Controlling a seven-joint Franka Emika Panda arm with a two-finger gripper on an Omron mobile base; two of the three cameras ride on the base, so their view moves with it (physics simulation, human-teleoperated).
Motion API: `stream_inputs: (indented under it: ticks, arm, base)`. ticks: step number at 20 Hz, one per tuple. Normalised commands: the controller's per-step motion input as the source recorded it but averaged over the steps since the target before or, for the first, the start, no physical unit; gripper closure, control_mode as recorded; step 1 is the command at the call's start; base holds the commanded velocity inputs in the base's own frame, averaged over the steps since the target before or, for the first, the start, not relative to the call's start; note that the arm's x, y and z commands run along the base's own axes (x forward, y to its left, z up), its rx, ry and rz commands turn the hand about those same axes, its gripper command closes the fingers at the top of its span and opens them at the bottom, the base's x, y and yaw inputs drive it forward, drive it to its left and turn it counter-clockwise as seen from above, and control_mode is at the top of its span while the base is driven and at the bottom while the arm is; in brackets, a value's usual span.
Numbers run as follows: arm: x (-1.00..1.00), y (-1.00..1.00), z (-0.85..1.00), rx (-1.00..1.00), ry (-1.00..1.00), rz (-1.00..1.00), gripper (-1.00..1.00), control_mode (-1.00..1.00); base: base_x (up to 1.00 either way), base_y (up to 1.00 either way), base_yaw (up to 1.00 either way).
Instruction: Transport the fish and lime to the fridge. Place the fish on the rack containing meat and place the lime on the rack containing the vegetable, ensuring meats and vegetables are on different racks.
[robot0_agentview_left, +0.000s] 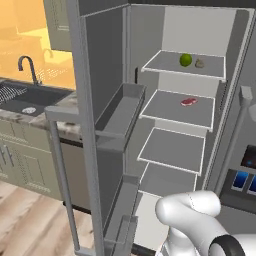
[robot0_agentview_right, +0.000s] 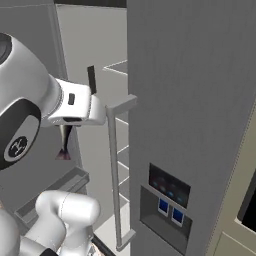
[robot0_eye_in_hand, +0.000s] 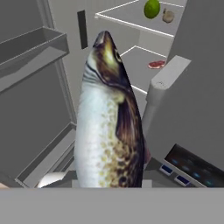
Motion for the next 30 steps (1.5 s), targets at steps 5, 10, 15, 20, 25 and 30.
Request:
stream_inputs:
  ticks: [5,10,15,20,25,30]
  arm:
    - [0.0,0.0,0.0,0.0,0.0,0.0,1.0,1.0]
    - [0.0,0.0,0.0,0.0,0.0,0.0,1.0,1.0]
    - [0.0,0.0,0.0,0.0,0.0,0.0,1.0,1.0]
    - [0.13,0.09,0.0,0.0,-0.04,-0.01,1.0,-1.0]
    - [0.27,0.03,-0.05,0.0,-0.03,0.05,1.0,-1.0]
    - [0.64,0.18,-0.7,0.0,0.03,0.1,1.0,-1.0]
  base:
    - [0.54,0.35,0.02]
    - [0.52,0.06,-0.4]
    - [0.48,0.01,-0.52]
    - [0.05,0.01,-0.03]
    - [0.0,0.0,0.0]
    - [0.0,0.0,0.0]
